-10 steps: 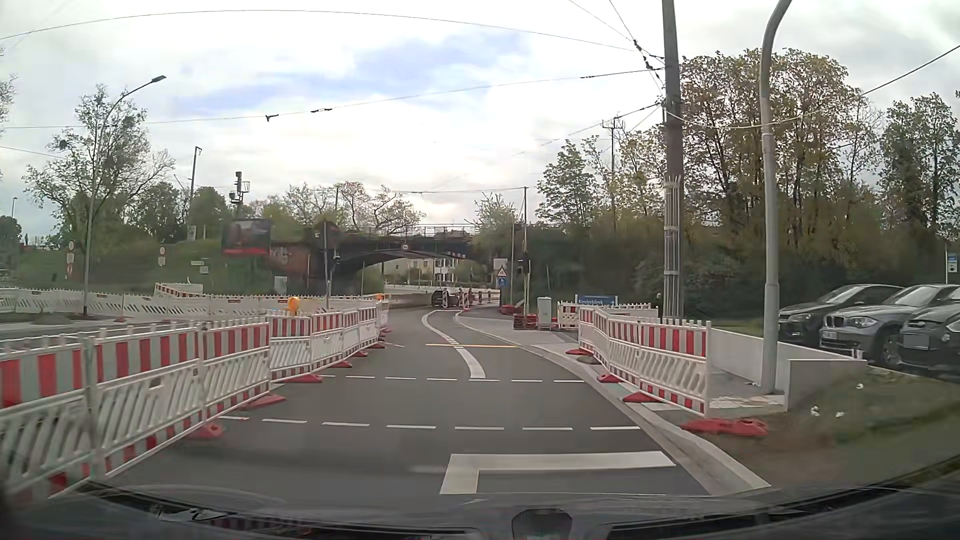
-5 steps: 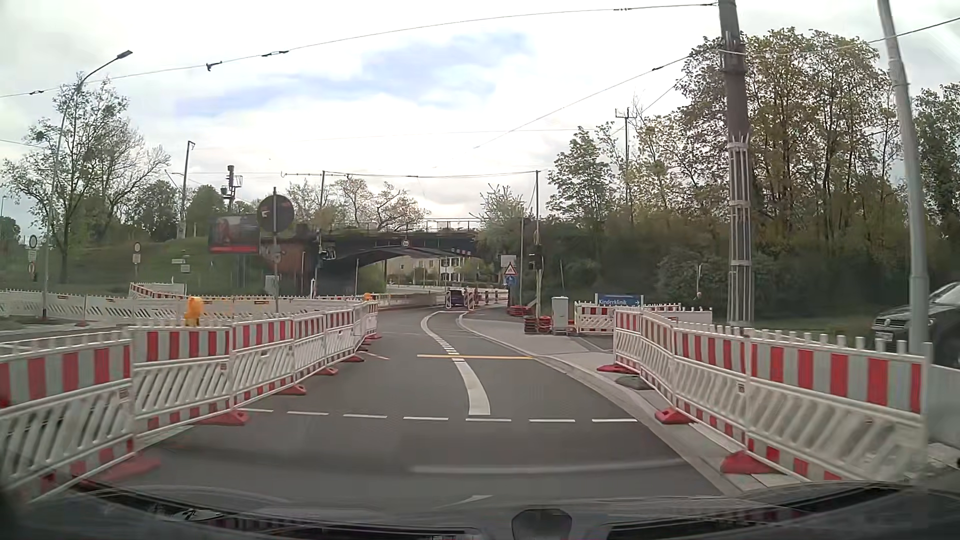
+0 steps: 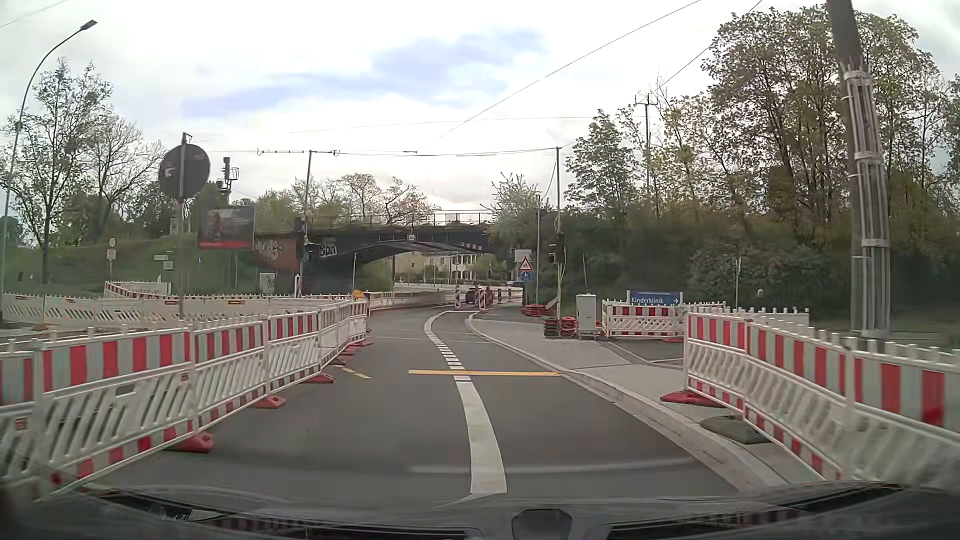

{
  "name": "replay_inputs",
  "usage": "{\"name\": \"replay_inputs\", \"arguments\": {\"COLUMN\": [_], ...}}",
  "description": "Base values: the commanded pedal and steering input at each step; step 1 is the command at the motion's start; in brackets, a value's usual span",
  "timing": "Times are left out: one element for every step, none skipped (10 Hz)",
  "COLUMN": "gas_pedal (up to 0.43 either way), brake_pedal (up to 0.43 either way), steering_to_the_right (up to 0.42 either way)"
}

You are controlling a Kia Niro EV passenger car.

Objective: Follow the waypoints while adhering to traffic rules and regulations

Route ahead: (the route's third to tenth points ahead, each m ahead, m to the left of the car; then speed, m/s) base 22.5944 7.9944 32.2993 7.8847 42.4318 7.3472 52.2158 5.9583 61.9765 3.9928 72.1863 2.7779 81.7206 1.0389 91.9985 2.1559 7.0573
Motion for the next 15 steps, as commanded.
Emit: {"name": "replay_inputs", "arguments": {"gas_pedal": [0.047,0.047,0.047,0.047,0.047,0.047,0.047,0.047,0.047,0.047,0.047,0.047,0.047,0.039,0.028], "brake_pedal": [0.000,0.000,0.000,0.000,0.000,0.000,0.000,0.000,0.000,0.000,0.000,0.000,0.000,0.000,0.000], "steering_to_the_right": [-0.029,-0.029,-0.030,-0.030,-0.032,-0.035,-0.036,-0.036,-0.036,-0.037,-0.038,-0.038,-0.038,-0.038,-0.038]}}
